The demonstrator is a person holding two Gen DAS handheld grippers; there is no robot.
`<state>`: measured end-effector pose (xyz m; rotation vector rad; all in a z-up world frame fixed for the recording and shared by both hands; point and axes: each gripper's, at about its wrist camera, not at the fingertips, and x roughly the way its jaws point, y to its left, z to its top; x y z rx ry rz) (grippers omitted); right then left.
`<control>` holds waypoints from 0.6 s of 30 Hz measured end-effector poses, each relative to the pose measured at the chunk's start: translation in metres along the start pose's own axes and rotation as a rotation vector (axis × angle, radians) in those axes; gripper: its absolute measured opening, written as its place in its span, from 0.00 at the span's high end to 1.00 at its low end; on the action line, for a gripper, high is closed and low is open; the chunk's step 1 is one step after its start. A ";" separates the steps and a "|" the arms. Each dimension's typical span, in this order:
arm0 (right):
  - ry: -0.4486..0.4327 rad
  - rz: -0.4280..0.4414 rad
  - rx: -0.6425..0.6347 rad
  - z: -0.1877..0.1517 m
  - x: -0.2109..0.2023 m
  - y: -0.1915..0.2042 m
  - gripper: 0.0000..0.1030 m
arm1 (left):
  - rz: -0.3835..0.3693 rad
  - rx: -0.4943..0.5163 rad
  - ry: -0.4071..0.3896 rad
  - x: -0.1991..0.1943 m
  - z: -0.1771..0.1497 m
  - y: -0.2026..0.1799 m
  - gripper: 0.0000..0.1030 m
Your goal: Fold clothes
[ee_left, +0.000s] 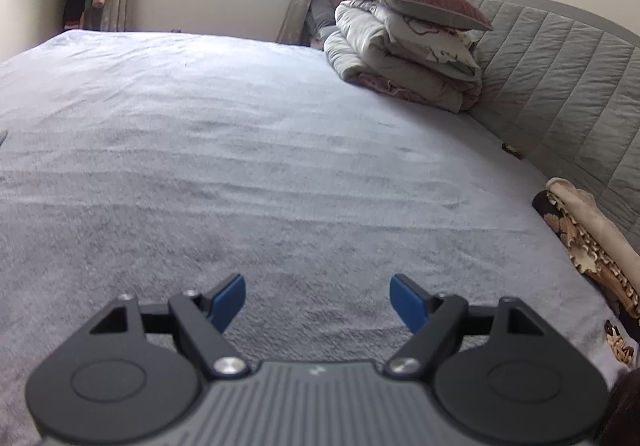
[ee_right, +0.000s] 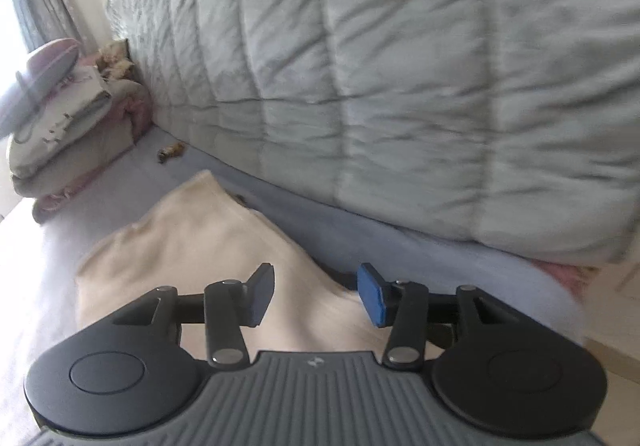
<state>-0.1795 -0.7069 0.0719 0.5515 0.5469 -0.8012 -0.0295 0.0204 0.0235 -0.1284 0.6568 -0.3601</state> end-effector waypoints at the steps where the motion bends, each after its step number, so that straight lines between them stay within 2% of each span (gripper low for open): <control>1: 0.004 -0.019 0.012 -0.003 -0.003 -0.009 0.51 | 0.000 0.002 -0.002 0.000 -0.001 0.003 0.21; 5: 0.019 -0.078 0.060 -0.020 -0.015 -0.037 0.50 | -0.002 0.000 -0.003 -0.003 -0.007 0.015 0.21; 8: 0.034 -0.091 0.099 -0.031 -0.018 -0.048 0.50 | -0.002 -0.003 -0.012 -0.005 -0.012 0.026 0.21; 14: 0.031 -0.145 0.140 -0.045 -0.018 -0.049 0.53 | 0.011 -0.040 -0.046 -0.006 -0.023 0.049 0.21; 18: 0.036 -0.170 0.244 -0.045 -0.024 -0.054 0.50 | 0.012 -0.073 -0.059 -0.007 -0.027 0.058 0.21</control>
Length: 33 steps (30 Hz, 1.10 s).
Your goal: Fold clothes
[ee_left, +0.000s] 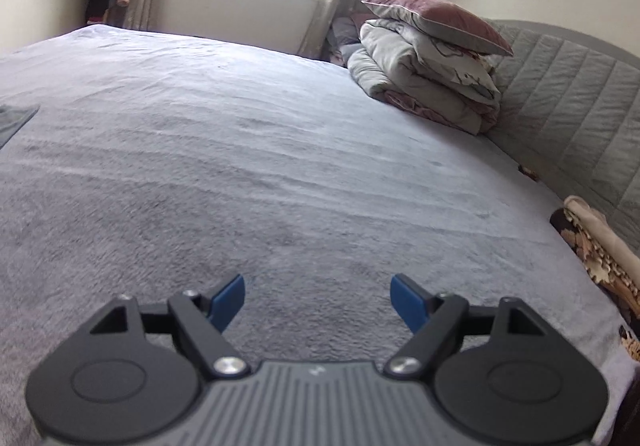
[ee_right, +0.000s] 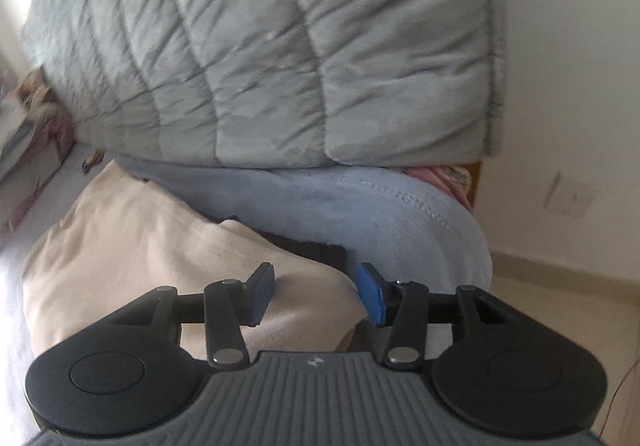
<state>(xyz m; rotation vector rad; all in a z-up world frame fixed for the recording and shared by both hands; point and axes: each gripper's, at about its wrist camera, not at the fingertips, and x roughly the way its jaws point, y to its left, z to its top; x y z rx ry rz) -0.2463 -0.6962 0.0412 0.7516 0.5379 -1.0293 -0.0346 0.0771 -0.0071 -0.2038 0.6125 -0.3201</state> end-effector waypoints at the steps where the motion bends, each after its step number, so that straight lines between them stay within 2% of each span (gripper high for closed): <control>1: 0.007 0.004 0.031 0.000 -0.001 -0.003 0.50 | -0.003 -0.002 -0.004 0.000 0.000 0.001 0.21; 5: 0.024 0.011 0.085 -0.006 -0.007 -0.008 0.50 | -0.023 -0.009 -0.024 0.000 0.002 0.002 0.21; 7: 0.022 0.032 0.078 -0.009 -0.009 -0.008 0.63 | -0.031 -0.014 -0.033 0.002 0.002 0.003 0.21; 8: 0.021 0.044 0.074 -0.011 -0.011 -0.008 0.83 | -0.033 -0.018 -0.034 0.003 0.002 0.004 0.21; 11: -0.029 0.026 0.034 -0.014 -0.017 -0.007 0.92 | -0.040 -0.024 -0.038 0.004 0.003 0.004 0.21; 12: -0.047 0.018 0.020 -0.014 -0.019 -0.007 0.92 | -0.041 -0.022 -0.040 0.004 0.003 0.005 0.21; 14: -0.087 -0.053 -0.058 -0.018 -0.024 0.000 0.92 | -0.042 -0.019 -0.045 0.002 0.003 0.005 0.21; 15: -0.108 -0.094 -0.101 -0.019 -0.026 0.004 0.87 | -0.042 -0.018 -0.046 0.002 0.003 0.005 0.21; 16: -0.130 -0.096 -0.134 -0.022 -0.031 0.007 0.85 | -0.042 -0.018 -0.048 0.001 0.003 0.005 0.21; 17: -0.153 -0.086 -0.163 -0.024 -0.038 0.010 0.76 | -0.042 -0.018 -0.051 0.001 0.003 0.005 0.21; 18: -0.176 -0.075 -0.192 -0.026 -0.044 0.014 0.62 | -0.043 -0.017 -0.053 0.001 0.003 0.005 0.21; 19: -0.199 -0.048 -0.204 -0.030 -0.052 0.015 0.58 | -0.045 -0.016 -0.055 0.000 0.004 0.004 0.21; 22: -0.213 0.057 -0.224 -0.041 -0.067 0.023 0.58 | -0.044 -0.002 -0.066 0.002 0.004 0.002 0.21; 26: -0.172 0.189 -0.243 -0.058 -0.074 0.041 0.58 | -0.016 0.030 -0.104 0.004 0.004 -0.002 0.21; 29: -0.150 0.234 -0.287 -0.073 -0.076 0.059 0.58 | -0.009 0.020 -0.119 0.005 0.003 0.000 0.21; 33: -0.127 0.249 -0.364 -0.097 -0.075 0.077 0.58 | -0.012 0.002 -0.125 0.004 0.005 0.004 0.21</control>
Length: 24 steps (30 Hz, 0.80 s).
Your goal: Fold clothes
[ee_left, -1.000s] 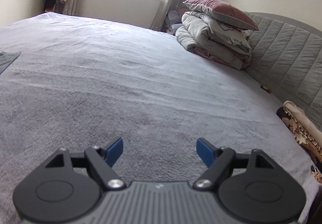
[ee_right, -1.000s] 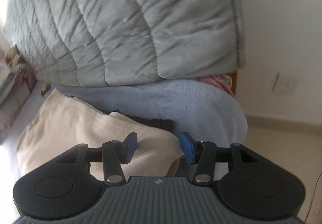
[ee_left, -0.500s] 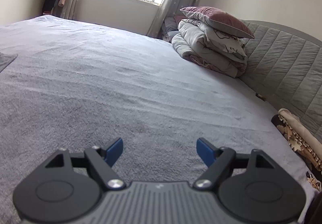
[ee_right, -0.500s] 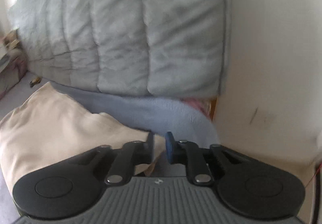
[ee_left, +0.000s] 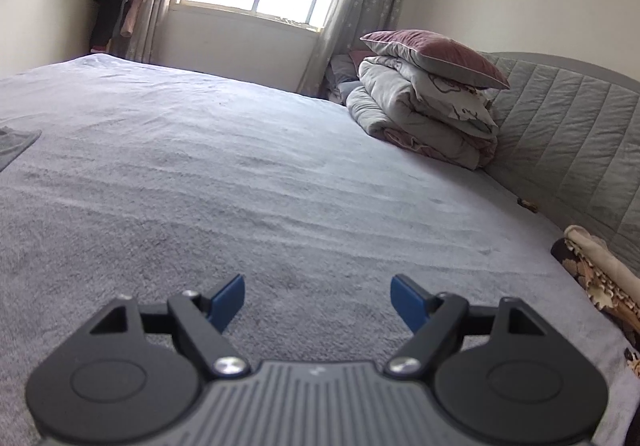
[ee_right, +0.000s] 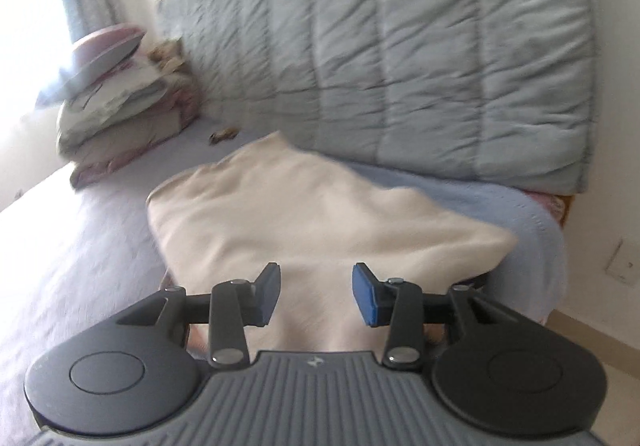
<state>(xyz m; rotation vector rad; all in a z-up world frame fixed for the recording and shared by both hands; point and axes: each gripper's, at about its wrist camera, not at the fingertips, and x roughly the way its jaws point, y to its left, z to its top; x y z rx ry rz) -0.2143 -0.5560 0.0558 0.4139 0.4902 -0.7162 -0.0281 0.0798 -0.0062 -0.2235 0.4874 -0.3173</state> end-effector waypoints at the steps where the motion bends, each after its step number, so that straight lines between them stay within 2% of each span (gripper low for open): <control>1: 0.014 0.001 -0.008 -0.007 0.002 0.003 0.58 | -0.002 -0.002 -0.003 -0.001 0.000 0.000 0.21; 6: -0.001 0.017 0.021 -0.041 -0.006 0.001 0.58 | -0.021 -0.006 0.005 0.001 0.001 -0.001 0.21; 12: 0.020 0.074 0.079 -0.060 -0.021 -0.009 0.58 | -0.054 0.002 0.017 0.001 0.002 -0.006 0.21; 16: 0.029 0.082 0.069 -0.055 -0.029 -0.001 0.58 | -0.065 0.015 0.022 0.000 0.003 -0.009 0.21; 22: 0.015 0.155 0.023 -0.038 -0.047 0.036 0.57 | -0.044 0.028 0.048 -0.001 0.003 -0.013 0.19; 24: 0.007 0.189 -0.006 -0.033 -0.052 0.053 0.51 | -0.027 0.035 0.058 0.000 0.003 -0.013 0.19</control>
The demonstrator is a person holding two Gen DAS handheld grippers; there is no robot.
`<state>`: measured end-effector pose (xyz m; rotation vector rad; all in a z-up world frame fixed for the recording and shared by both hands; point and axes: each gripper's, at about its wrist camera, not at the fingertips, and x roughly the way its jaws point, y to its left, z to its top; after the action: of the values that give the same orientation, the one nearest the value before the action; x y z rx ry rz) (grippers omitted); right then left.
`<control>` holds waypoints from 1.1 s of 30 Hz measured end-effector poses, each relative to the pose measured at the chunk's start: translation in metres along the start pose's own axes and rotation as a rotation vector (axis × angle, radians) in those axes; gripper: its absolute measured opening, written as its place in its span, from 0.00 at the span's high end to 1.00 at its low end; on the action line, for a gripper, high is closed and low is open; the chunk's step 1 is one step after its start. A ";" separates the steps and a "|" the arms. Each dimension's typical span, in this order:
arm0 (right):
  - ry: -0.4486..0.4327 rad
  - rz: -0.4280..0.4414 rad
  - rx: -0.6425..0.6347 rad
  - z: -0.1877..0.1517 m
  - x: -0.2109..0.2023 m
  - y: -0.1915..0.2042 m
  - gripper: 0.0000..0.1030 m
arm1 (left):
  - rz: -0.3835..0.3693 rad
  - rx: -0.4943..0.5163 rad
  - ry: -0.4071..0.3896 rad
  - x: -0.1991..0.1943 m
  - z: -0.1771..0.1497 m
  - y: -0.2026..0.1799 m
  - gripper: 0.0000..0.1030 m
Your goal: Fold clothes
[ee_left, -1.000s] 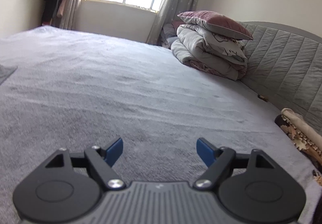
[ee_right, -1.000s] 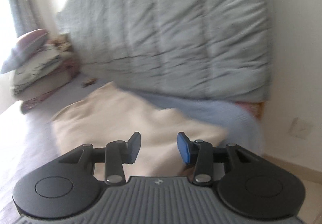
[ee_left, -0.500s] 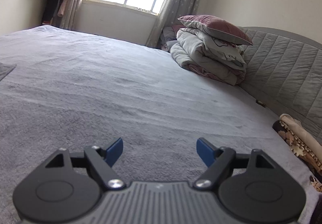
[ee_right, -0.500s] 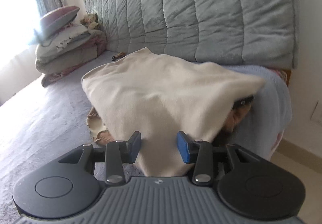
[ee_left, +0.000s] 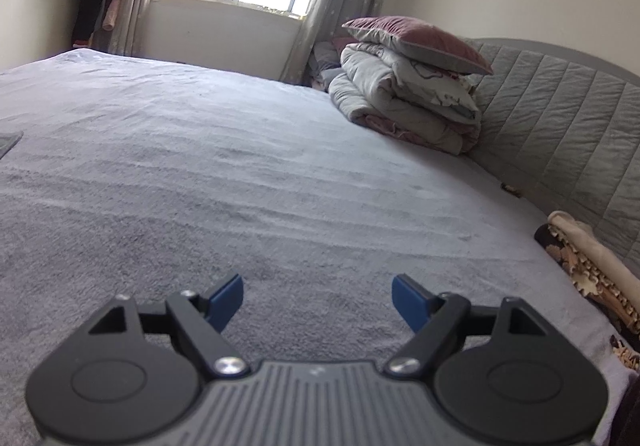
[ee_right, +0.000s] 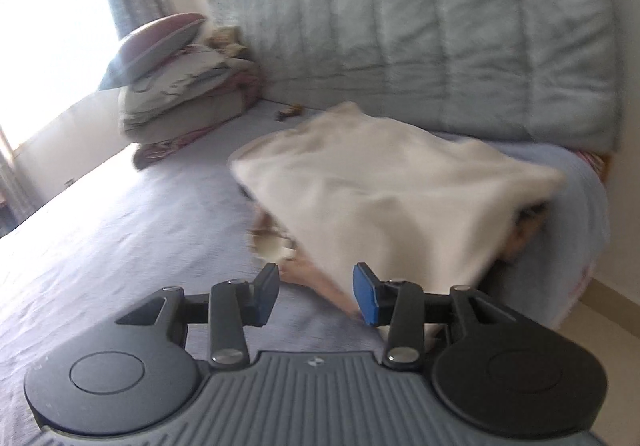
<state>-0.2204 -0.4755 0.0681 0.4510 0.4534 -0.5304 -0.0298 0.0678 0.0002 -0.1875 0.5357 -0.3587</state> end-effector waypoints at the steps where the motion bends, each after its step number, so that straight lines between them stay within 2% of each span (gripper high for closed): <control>1: 0.000 0.017 -0.017 0.001 0.000 0.011 0.49 | 0.011 0.005 0.006 0.001 0.000 0.000 0.19; 6: 0.016 0.102 -0.077 0.002 0.008 0.064 0.41 | 0.070 0.021 0.029 0.001 -0.001 -0.001 0.17; 10: 0.053 0.164 -0.123 -0.007 0.019 0.108 0.35 | 0.142 0.029 0.050 0.004 0.000 0.000 0.11; 12: 0.069 0.188 -0.145 -0.013 0.026 0.131 0.28 | 0.184 0.032 0.066 0.007 0.001 0.000 0.09; 17: 0.102 0.246 -0.207 -0.032 0.049 0.187 0.25 | 0.249 0.032 0.090 0.016 0.007 -0.001 0.02; 22: 0.136 0.274 -0.261 -0.054 0.070 0.235 0.22 | 0.310 0.057 0.102 0.029 0.012 -0.004 0.00; 27: 0.151 0.300 -0.339 -0.077 0.080 0.272 0.19 | 0.323 0.022 0.132 0.047 0.015 -0.007 0.00; 33: 0.139 0.297 -0.463 -0.113 0.093 0.300 0.15 | 0.334 0.027 0.171 0.066 0.008 -0.017 0.00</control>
<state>-0.0107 -0.2208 0.0155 0.1044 0.6119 -0.0979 0.0225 0.0274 -0.0196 -0.0391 0.7182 -0.0565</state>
